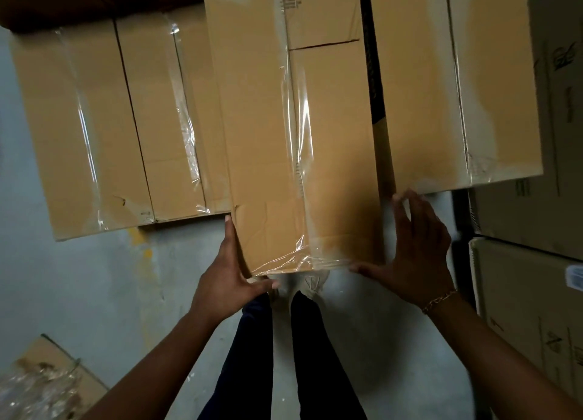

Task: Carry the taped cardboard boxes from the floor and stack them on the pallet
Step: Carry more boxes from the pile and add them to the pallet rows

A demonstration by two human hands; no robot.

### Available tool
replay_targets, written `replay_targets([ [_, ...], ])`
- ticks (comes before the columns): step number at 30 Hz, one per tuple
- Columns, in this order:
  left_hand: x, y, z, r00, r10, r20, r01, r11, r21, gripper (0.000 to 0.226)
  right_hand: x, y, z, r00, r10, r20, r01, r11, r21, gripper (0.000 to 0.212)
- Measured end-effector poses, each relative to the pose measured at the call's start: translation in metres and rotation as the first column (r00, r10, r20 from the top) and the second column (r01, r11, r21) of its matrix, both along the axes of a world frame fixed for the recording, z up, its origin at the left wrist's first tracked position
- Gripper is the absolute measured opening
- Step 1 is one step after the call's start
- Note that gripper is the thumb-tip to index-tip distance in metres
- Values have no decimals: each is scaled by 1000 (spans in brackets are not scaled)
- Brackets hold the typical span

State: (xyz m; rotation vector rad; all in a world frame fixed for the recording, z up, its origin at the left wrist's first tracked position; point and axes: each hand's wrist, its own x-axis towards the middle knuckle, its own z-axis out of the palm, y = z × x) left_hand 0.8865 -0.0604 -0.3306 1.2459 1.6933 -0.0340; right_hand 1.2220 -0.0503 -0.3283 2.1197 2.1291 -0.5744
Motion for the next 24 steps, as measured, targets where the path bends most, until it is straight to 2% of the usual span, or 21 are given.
replay_targets([
  [2, 2, -4, -5, 998, -33, -50, 33, 999, 10, 151, 5, -9, -6, 998, 33, 46, -31, 998, -54, 144],
  [5, 6, -8, -12, 992, -67, -106, 73, 996, 52, 142, 12, -13, -16, 994, 23, 111, -14, 996, -89, 141],
  [9, 6, -7, -13, 993, -51, -109, 58, 996, 67, 136, 17, -10, -21, 988, -1, 157, 8, 999, -41, 132],
  [13, 10, 6, -13, 995, -36, -92, 44, 996, 81, 134, 21, -1, -24, 984, -59, 170, 53, 998, 40, 132],
  [24, 23, 52, -19, 995, -25, -101, 40, 988, 148, 141, 32, 56, -26, 986, -35, 165, 26, 998, 53, 132],
])
